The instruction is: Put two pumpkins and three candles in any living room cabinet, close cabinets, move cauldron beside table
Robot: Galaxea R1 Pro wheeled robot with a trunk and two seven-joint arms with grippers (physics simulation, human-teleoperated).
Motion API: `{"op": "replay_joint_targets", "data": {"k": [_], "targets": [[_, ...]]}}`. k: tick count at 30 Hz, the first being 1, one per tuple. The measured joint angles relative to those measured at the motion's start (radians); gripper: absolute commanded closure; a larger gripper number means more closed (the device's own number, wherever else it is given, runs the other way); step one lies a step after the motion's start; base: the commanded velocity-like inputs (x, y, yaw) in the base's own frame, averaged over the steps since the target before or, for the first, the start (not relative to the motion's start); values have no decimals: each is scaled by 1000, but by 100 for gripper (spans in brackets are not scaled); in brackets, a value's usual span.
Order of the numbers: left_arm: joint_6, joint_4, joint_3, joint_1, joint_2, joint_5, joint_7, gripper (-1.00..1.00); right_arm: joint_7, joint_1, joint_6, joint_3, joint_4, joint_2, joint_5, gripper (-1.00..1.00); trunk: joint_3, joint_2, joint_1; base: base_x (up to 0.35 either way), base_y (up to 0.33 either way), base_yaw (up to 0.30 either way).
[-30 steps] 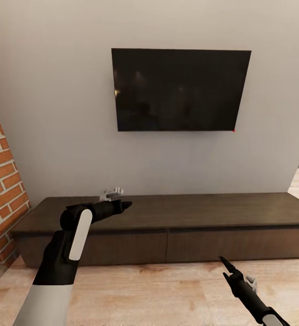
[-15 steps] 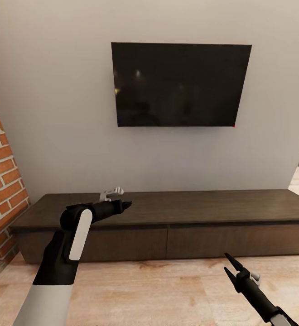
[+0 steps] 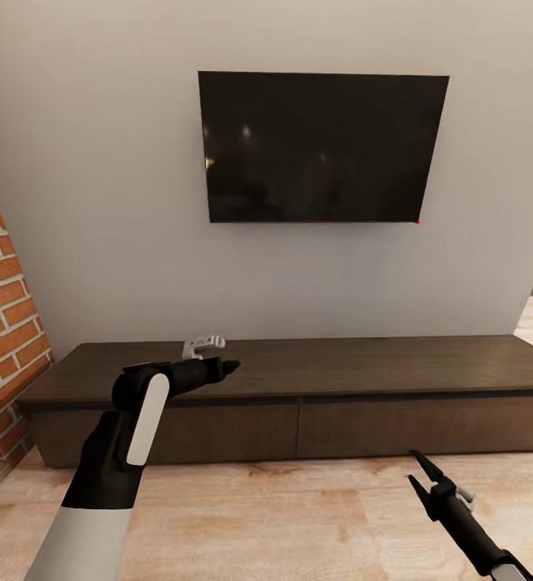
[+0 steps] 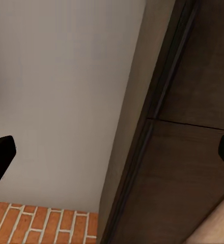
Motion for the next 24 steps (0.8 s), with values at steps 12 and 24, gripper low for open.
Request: {"op": "replay_joint_targets", "data": {"k": [12, 24], "targets": [[0, 2, -2, 0, 0, -2, 0, -100, -3, 0, 1, -43, 0, -10, 2, -100, 0, 0, 0, 67, -183, 0], [0, 1, -2, 0, 0, -3, 1, -100, -2, 0, 1, -45, 0, -11, 2, -100, 0, 0, 0, 103, -165, 0]]}}
